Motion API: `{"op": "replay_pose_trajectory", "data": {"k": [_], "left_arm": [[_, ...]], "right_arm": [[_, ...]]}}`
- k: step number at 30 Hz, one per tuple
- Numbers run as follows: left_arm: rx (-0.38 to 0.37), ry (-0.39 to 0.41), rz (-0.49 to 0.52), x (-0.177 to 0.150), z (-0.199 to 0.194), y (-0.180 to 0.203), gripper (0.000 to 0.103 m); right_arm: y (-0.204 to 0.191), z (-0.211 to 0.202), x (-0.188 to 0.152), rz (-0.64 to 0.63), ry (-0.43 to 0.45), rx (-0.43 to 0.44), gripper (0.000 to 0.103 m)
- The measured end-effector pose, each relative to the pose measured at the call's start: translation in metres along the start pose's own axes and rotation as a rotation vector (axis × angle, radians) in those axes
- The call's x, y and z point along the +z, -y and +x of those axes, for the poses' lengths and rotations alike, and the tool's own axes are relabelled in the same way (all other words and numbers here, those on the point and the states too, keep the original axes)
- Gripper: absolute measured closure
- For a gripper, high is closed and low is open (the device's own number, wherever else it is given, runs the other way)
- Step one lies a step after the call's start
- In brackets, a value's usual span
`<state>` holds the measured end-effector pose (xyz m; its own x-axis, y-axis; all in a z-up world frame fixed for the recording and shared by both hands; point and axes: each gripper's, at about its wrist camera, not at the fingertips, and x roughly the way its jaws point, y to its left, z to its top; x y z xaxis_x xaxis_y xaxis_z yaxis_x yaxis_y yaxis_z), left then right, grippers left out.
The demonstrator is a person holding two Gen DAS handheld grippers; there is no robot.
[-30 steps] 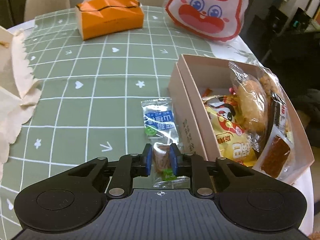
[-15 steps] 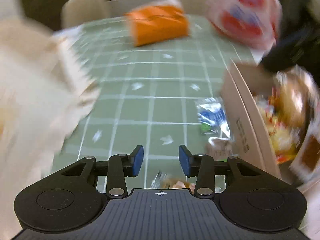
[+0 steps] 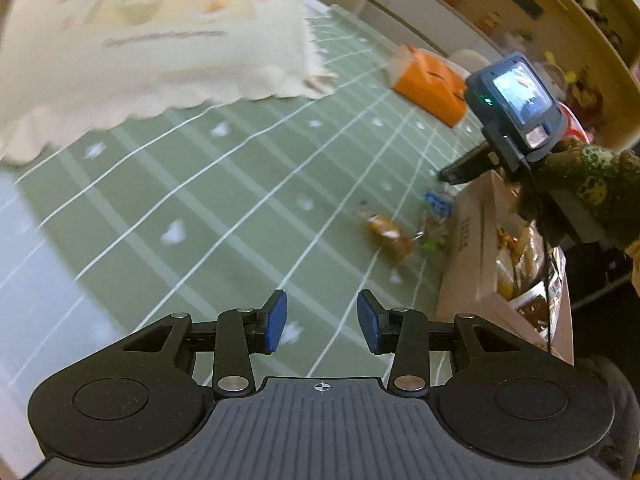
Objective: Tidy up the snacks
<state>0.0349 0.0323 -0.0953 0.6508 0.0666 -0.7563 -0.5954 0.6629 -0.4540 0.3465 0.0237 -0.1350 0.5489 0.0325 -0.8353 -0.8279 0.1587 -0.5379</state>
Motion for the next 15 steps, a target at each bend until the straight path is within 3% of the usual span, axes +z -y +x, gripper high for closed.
{"op": "replay_pose_trajectory", "data": {"k": [6,15], "left_arm": [[-0.008,0.005,-0.042,-0.006,-0.019,-0.025,0.060],[-0.044,0.041,-0.041,-0.004,-0.036,-0.035,0.060]], "right_arm": [[-0.018,-0.016,-0.005,-0.012,-0.037,0.055,0.098],[-0.063,-0.073,-0.038,0.018,-0.027,0.326,0.097]]}}
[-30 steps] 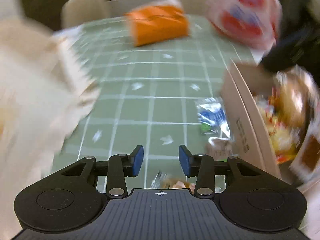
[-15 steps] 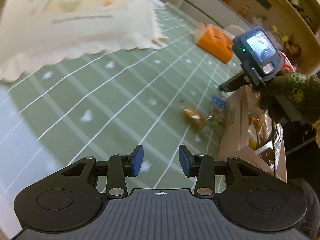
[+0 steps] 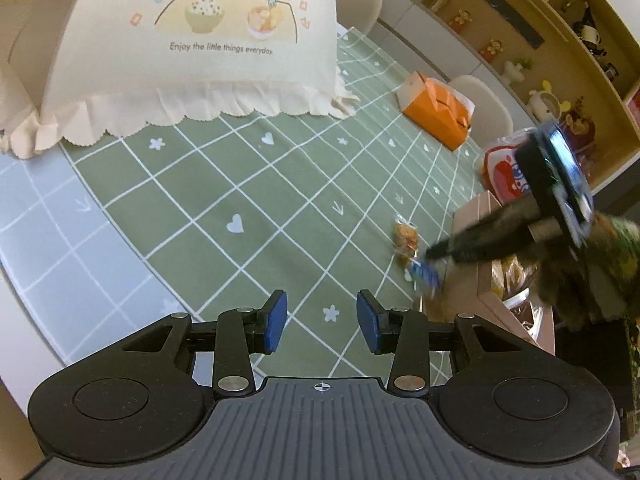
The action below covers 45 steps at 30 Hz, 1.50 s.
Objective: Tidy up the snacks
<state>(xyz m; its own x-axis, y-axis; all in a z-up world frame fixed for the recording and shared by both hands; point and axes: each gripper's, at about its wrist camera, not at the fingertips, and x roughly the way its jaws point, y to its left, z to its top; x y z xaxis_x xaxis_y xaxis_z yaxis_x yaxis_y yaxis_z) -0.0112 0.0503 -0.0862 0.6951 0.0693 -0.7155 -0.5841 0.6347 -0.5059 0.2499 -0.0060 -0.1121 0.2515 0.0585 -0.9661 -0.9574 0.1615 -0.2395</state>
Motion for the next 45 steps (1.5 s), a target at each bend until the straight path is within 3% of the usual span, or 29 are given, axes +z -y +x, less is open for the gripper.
{"op": "replay_pose_trajectory", "data": {"k": [5,7,10,13,15,17,20,24,27,30,35,38,43,45], "left_arm": [[-0.020,0.003,0.032,-0.003,-0.004,0.014,0.060],[-0.032,-0.008,0.096,-0.008,-0.003,0.030,0.060],[-0.049,-0.017,0.220,-0.020,0.005,0.062,0.060],[-0.054,-0.023,0.264,-0.032,0.025,0.093,0.060],[-0.031,-0.030,0.282,-0.039,0.044,0.112,0.060],[0.025,-0.051,0.305,-0.044,0.065,0.130,0.060],[0.117,-0.078,0.338,-0.053,0.084,0.151,0.060],[0.267,-0.078,0.381,-0.064,0.098,0.163,0.057],[0.294,-0.060,0.323,-0.066,0.102,0.159,0.054],[0.327,-0.050,0.327,-0.067,0.104,0.164,0.056],[0.340,-0.032,0.268,-0.077,0.089,0.166,0.060],[0.328,-0.032,0.163,-0.091,0.071,0.154,0.060],[0.377,0.031,0.006,-0.113,0.027,0.131,0.060],[0.391,0.054,-0.063,-0.117,0.012,0.120,0.061]], "right_arm": [[-0.032,-0.025,-0.030,0.083,0.056,0.244,0.097],[-0.035,-0.039,-0.044,0.139,0.105,0.282,0.097],[-0.022,-0.068,-0.074,0.262,0.207,0.286,0.096],[-0.006,-0.094,-0.112,0.337,0.294,0.246,0.091],[-0.001,-0.104,-0.136,0.351,0.348,0.191,0.068],[0.009,-0.106,-0.157,0.354,0.394,0.124,0.062],[0.025,-0.102,-0.184,0.361,0.430,0.073,0.062],[0.053,-0.098,-0.218,0.421,0.477,0.141,0.062],[0.063,-0.092,-0.231,0.422,0.498,0.170,0.062],[0.064,-0.091,-0.238,0.397,0.509,0.184,0.062],[0.062,-0.096,-0.213,0.315,0.557,0.206,0.062],[0.060,-0.097,-0.178,0.290,0.574,0.247,0.061],[0.045,-0.076,-0.111,0.273,0.509,0.348,0.058],[0.033,-0.064,-0.087,0.245,0.491,0.323,0.058]]}}
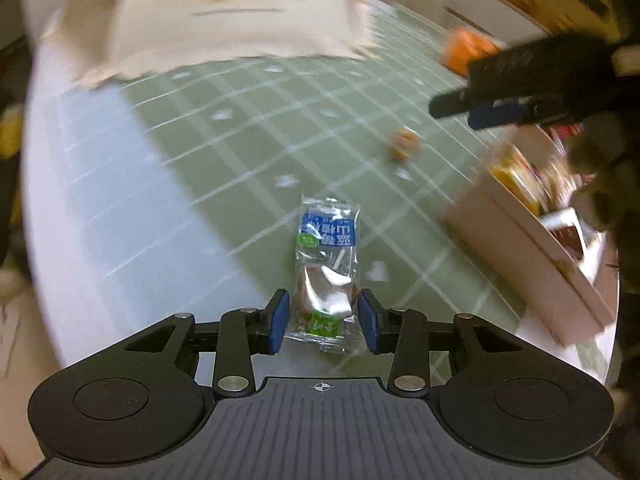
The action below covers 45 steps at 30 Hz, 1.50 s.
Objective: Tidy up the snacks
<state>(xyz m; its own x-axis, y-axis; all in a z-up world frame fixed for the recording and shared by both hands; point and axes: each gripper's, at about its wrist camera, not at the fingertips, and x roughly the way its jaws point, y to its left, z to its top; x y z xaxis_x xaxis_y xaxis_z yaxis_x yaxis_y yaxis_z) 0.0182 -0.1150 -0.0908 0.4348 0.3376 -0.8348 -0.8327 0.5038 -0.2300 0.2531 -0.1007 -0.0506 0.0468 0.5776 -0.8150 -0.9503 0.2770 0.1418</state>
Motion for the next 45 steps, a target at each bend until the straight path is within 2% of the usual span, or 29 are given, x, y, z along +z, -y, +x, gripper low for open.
{"op": "replay_pose_trajectory", "data": {"k": [2,5,11,15,18,20,26,31,35,39,42,45], "left_arm": [[0.002,-0.001,-0.058,-0.003,-0.006,-0.014,0.061],[0.019,0.008,-0.084,-0.007,-0.013,-0.025,0.061],[-0.008,-0.016,-0.138,-0.009,-0.020,-0.040,0.061],[-0.034,-0.012,-0.158,-0.008,-0.022,-0.045,0.061],[-0.047,-0.014,-0.168,-0.007,-0.021,-0.046,0.061],[-0.049,-0.025,-0.177,-0.006,-0.017,-0.047,0.061],[-0.059,-0.053,-0.203,-0.003,-0.006,-0.048,0.061],[-0.067,-0.075,-0.225,-0.003,0.000,-0.050,0.061],[-0.068,-0.071,-0.223,0.001,0.002,-0.049,0.062],[-0.074,-0.037,-0.199,0.009,-0.003,-0.045,0.063],[-0.078,-0.014,-0.182,0.014,-0.010,-0.043,0.063],[-0.089,-0.004,-0.177,0.018,-0.018,-0.041,0.063]], "right_arm": [[-0.010,0.018,0.007,-0.054,0.001,-0.052,0.058],[-0.015,0.042,0.014,-0.107,-0.024,-0.104,0.058],[-0.019,0.067,0.009,-0.124,-0.080,-0.105,0.060],[-0.023,0.071,-0.004,-0.112,-0.121,-0.055,0.071],[-0.030,0.066,-0.020,-0.112,-0.119,-0.030,0.076],[-0.037,0.058,-0.032,-0.134,-0.115,-0.017,0.076],[-0.060,0.029,-0.062,-0.200,-0.107,0.108,0.076],[-0.063,0.003,-0.080,-0.202,-0.061,0.203,0.076],[-0.056,-0.010,-0.088,-0.209,-0.007,0.159,0.075],[-0.047,-0.016,-0.071,-0.181,0.066,0.082,0.064],[-0.040,-0.010,-0.055,-0.149,0.076,0.061,0.059],[-0.041,0.010,-0.038,-0.179,0.057,0.017,0.055]]}}
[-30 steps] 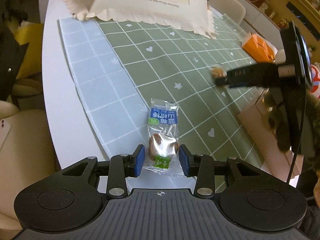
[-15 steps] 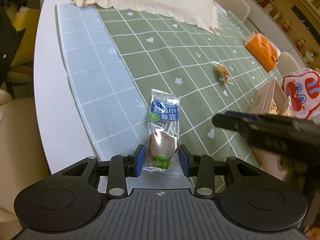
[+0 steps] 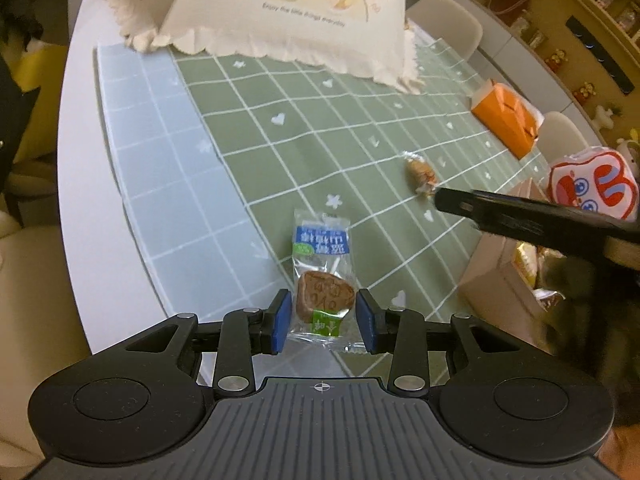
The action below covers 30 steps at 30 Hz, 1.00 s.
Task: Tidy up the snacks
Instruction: 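Grasp the small orange-wrapped cake with right tool while left tool holds biscuit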
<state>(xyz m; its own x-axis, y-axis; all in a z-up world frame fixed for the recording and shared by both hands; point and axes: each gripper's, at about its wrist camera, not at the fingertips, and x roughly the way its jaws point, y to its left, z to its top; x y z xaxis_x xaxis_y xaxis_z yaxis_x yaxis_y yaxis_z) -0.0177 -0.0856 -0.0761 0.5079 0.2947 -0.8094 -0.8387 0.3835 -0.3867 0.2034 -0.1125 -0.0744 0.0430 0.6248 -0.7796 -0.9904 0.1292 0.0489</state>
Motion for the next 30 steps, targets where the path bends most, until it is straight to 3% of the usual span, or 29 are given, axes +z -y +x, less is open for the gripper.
{"op": "replay_pose_trajectory", "data": {"k": [3,7,12,19,24,30], "left_arm": [[-0.002,0.036,0.031,0.004,-0.016,0.006,0.063],[0.014,0.098,0.051,0.011,-0.038,0.008,0.064],[0.010,0.113,0.021,0.013,-0.046,0.002,0.064],[-0.019,0.093,0.014,0.016,-0.040,0.001,0.064],[0.003,0.073,0.048,0.019,-0.036,0.007,0.064],[0.005,0.035,0.098,0.017,-0.028,0.014,0.064]], "right_arm": [[0.008,0.028,0.013,0.003,-0.048,-0.082,0.055],[0.021,0.053,0.020,0.043,-0.103,-0.068,0.055],[0.008,0.066,0.021,0.032,-0.159,0.007,0.083],[-0.024,0.053,0.009,-0.006,-0.183,0.099,0.086],[-0.032,0.035,-0.011,0.023,-0.200,0.154,0.086],[-0.029,0.008,-0.023,0.023,-0.151,0.110,0.086]]}}
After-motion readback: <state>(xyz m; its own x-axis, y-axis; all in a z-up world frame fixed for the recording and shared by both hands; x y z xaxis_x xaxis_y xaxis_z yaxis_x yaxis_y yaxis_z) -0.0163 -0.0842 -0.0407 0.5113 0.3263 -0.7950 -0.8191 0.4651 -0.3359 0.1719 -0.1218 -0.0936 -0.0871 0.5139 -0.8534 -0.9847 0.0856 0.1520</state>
